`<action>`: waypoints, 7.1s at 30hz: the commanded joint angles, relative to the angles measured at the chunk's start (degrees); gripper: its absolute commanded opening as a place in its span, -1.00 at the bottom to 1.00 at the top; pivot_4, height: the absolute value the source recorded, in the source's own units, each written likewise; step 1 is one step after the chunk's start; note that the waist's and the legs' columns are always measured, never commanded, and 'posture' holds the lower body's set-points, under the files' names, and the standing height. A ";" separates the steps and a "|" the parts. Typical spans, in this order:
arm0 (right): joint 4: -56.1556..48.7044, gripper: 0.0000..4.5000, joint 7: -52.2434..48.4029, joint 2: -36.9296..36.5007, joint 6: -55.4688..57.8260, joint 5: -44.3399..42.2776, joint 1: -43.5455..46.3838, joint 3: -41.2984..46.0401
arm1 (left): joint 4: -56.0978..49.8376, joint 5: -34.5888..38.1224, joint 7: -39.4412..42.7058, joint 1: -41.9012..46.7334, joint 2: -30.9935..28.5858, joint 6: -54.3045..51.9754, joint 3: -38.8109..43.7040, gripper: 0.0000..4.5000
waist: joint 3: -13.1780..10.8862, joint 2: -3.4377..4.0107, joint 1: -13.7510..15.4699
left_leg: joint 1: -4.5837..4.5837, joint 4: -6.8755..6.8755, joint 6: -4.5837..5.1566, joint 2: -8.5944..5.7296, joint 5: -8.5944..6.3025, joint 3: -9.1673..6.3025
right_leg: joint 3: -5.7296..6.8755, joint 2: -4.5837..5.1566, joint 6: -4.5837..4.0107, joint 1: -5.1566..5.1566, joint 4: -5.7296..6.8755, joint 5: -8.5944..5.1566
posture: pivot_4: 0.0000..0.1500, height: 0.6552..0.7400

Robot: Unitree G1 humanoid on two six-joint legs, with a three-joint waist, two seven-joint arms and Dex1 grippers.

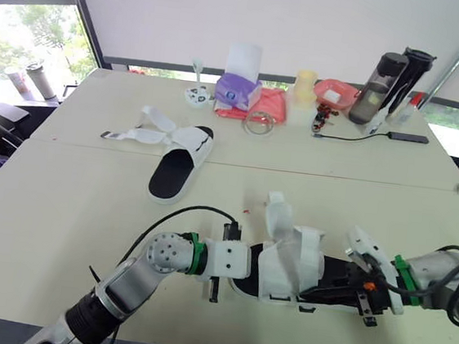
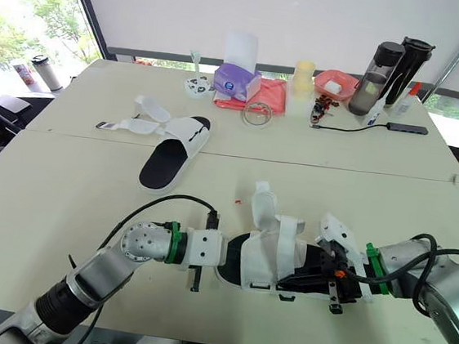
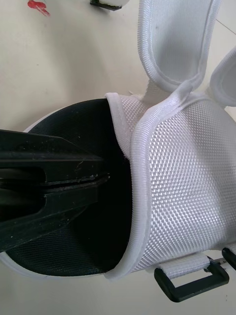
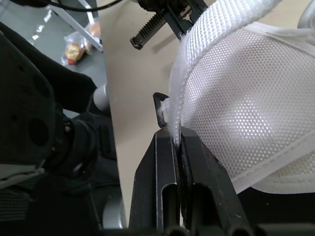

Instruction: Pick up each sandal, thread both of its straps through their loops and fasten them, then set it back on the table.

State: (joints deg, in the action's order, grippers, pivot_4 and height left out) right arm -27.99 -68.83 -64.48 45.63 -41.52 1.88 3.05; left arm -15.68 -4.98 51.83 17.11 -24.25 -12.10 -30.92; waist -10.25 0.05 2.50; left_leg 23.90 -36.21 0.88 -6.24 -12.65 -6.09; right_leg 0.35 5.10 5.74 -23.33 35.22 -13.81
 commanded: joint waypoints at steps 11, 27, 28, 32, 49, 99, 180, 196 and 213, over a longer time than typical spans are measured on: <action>-0.69 0.99 6.64 2.88 9.38 -11.09 -1.11 14.87 | 2.38 -0.74 0.75 -0.39 0.13 -0.06 -1.77 -1.00 | 0.00 0.00 0.07 | -0.11 -0.02 0.00 0.00 0.00 0.00 | -0.01 0.00 0.01 0.11 0.02 0.02 | 1.00 1.00; -15.79 0.99 12.59 5.79 17.08 -17.95 -23.70 28.42 | 5.32 -0.66 3.16 2.24 0.67 1.58 -2.59 -1.00 | 0.11 0.07 1.15 | -0.15 -0.02 -0.07 0.04 -0.06 0.01 | -0.01 0.00 0.02 0.14 0.03 0.00 | 1.00 1.00; -15.74 0.99 13.25 6.18 16.97 -18.23 -23.73 28.25 | 5.38 -0.68 3.16 2.31 0.62 1.59 -2.57 -1.00 | 0.11 0.07 1.15 | -0.15 -0.02 -0.08 0.04 -0.06 0.01 | -0.02 0.00 0.02 0.14 0.03 0.00 | 1.00 1.00; -15.90 0.99 14.56 6.72 16.50 -18.39 -23.86 27.17 | 5.38 -0.67 3.24 2.38 0.46 1.63 -2.51 -1.00 | 0.12 0.07 1.19 | -0.15 -0.01 -0.07 0.04 -0.06 0.02 | -0.02 0.00 0.02 0.15 0.01 0.00 | 1.00 1.00; -14.38 0.99 17.84 10.50 9.85 -12.41 -25.29 19.76 | 6.51 -0.79 3.02 2.52 0.72 2.79 -2.26 -1.00 | 0.13 0.05 1.14 | -0.15 0.00 -0.10 0.04 -0.08 0.02 | -0.01 0.00 0.04 0.15 0.00 -0.01 | 1.00 1.00; -22.52 -0.84 13.88 8.90 3.83 -6.82 -47.13 14.98 | 9.93 -1.40 3.08 3.47 1.42 5.10 -3.05 -1.00 | 0.30 0.13 1.25 | -0.17 0.06 -0.15 0.09 -0.12 0.02 | -0.03 0.05 0.22 0.22 -0.12 -0.17 | 1.00 1.00; -12.41 -0.97 24.24 16.28 14.40 -22.64 -33.24 17.32 | -5.60 -2.22 -0.35 -5.87 1.36 -7.17 -6.68 -1.00 | 0.46 0.22 1.19 | 0.21 0.07 -0.02 0.04 -0.19 0.05 | 0.07 0.15 0.23 -0.04 -0.20 -0.17 | 1.00 1.00; -18.42 -0.97 24.30 9.40 15.50 -35.53 -35.19 26.21 | -0.05 -2.30 0.46 -3.08 2.33 -2.75 -6.48 -1.00 | 0.50 0.21 1.32 | 0.20 0.02 -0.02 0.02 -0.19 0.06 | 0.07 0.20 0.39 0.04 -0.20 -0.27 | 1.00 1.00; 0.86 -0.97 52.78 17.34 9.40 -63.50 -19.45 14.76 | 3.33 -3.01 0.23 -1.61 3.96 -0.83 -6.11 -1.00 | 0.58 0.09 1.15 | 0.17 -0.01 0.11 0.00 -0.12 0.11 | 0.09 0.27 0.17 0.08 -0.21 -0.13 | 1.00 1.00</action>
State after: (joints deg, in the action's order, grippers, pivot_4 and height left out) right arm -26.94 -17.15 -47.48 56.36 -101.87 -18.33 17.62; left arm -14.76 -6.70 52.27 16.18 -19.99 -11.87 -35.24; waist -9.67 0.14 3.65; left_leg 24.07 -36.22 1.00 -6.24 -12.77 -5.97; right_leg 0.44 5.38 5.91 -23.25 35.01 -13.94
